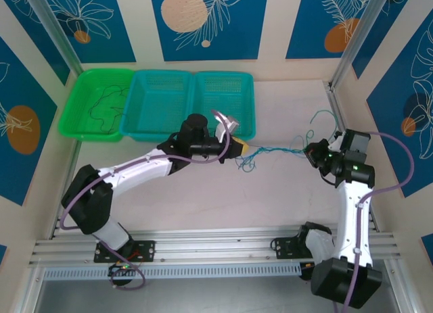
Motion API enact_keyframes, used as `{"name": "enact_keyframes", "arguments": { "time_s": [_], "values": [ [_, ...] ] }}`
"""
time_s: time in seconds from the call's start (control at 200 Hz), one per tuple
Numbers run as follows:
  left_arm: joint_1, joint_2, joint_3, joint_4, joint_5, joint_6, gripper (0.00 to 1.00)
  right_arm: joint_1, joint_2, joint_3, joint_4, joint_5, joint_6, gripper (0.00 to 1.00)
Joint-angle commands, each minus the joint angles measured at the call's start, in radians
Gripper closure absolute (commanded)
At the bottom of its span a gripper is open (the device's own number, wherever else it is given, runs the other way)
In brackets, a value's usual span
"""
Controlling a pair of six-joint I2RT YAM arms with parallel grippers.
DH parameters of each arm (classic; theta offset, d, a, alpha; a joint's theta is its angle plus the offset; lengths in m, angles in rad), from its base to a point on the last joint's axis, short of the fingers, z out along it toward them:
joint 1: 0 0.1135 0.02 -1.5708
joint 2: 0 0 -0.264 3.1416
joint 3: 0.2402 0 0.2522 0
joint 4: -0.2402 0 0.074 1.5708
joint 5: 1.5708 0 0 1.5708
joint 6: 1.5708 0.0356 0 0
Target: Untangle the cables
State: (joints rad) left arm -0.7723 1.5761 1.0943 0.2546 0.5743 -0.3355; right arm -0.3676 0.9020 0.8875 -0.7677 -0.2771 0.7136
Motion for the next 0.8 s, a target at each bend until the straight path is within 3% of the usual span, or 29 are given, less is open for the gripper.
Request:
{"name": "enact_keyframes", "arguments": {
  "time_s": [0.0, 0.3, 0.38, 0.46, 0.605, 0.65, 0.735, 0.795],
  "values": [
    [0.113, -0.148, -0.015, -0.015, -0.117, -0.018, 1.00, -0.157, 0.060, -0.015, 0.010, 0.268, -0.020, 1.00],
    [0.249, -0.347, -0.117, -0.119, -0.161, -0.047, 1.00, -0.224, 0.079, 0.018, 0.002, 0.365, 0.058, 1.00],
    [0.261, -0.383, -0.125, -0.155, -0.135, -0.005, 1.00, -0.214, 0.084, 0.009, 0.044, 0.266, 0.048, 1.00],
    [0.253, -0.383, -0.131, -0.123, -0.023, 0.021, 1.00, -0.174, 0.096, -0.015, 0.107, 0.112, 0.032, 1.00],
    [0.127, -0.346, -0.117, -0.148, 0.013, 0.176, 1.00, -0.031, 0.092, 0.012, 0.127, 0.005, 0.007, 1.00],
    [0.088, -0.333, -0.122, -0.145, -0.005, 0.212, 0.88, 0.023, 0.073, 0.039, 0.130, -0.024, -0.018, 1.00],
    [0.066, -0.302, -0.137, -0.095, -0.010, 0.195, 0.53, 0.139, 0.038, 0.103, 0.143, -0.036, -0.072, 1.00],
    [0.063, -0.268, -0.118, -0.101, 0.003, 0.176, 0.41, 0.224, 0.021, 0.153, 0.145, -0.008, -0.110, 1.00]
  ]
}}
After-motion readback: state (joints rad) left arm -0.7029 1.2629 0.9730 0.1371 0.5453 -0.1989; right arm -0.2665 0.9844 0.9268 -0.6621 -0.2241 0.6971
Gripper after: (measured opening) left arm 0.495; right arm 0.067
